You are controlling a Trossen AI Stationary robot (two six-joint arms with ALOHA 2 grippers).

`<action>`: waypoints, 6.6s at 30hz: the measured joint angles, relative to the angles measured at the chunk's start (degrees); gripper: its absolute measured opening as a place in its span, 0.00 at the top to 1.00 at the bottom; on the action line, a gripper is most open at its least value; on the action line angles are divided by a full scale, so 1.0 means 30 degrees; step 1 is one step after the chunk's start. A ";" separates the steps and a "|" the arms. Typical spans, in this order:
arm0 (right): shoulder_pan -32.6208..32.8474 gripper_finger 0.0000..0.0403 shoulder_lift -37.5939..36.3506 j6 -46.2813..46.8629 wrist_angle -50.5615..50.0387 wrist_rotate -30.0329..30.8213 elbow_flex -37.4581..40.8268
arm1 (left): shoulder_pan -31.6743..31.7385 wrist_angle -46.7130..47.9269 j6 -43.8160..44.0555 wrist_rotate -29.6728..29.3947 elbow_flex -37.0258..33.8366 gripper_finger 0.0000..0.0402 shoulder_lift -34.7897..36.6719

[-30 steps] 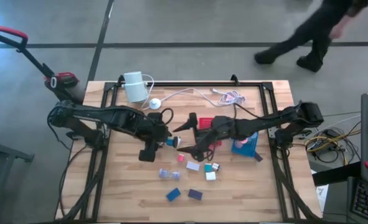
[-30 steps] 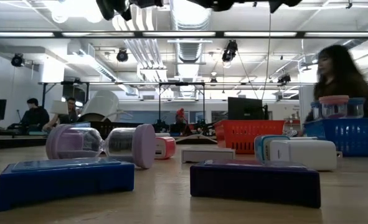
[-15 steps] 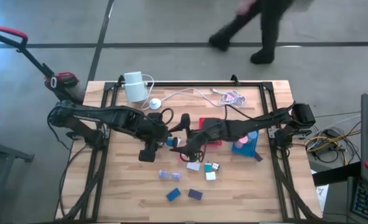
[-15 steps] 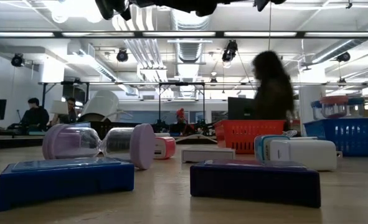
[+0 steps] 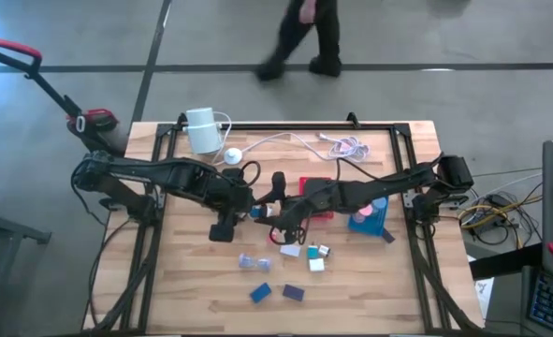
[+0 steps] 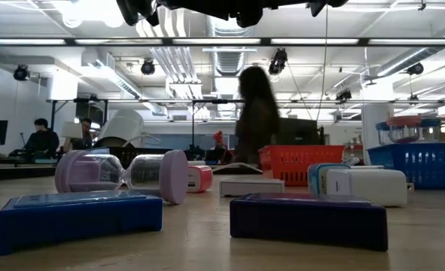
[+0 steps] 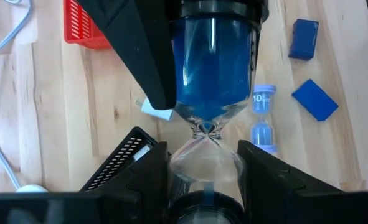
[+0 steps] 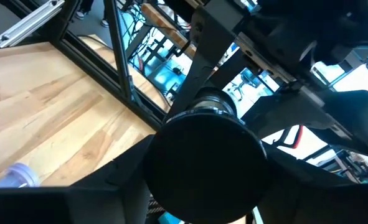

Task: Pick & Place Office items
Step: Put the black hourglass into the blue bin

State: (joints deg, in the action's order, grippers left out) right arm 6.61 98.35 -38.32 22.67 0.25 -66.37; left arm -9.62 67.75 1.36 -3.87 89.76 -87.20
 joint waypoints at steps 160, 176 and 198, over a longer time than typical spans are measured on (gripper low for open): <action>0.5416 0.50 -1.2976 3.1626 -3.2128 0.3512 0.5428 | -0.0834 -2.6731 -0.4517 -0.6415 -2.5959 0.98 2.0451; 0.3932 0.50 -1.2962 3.2294 -3.1276 0.3382 0.6929 | -0.0834 -2.6726 -0.4524 -0.6420 -2.5959 0.98 2.0451; 0.3404 0.50 -1.2946 3.1938 -2.9189 0.2970 0.8980 | -0.0834 -2.6716 -0.4961 -0.6423 -2.5966 0.98 2.0363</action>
State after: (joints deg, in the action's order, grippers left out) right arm 16.82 59.51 57.50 -64.89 9.16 -39.43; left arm -12.12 -12.40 -13.52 -23.14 11.86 -26.11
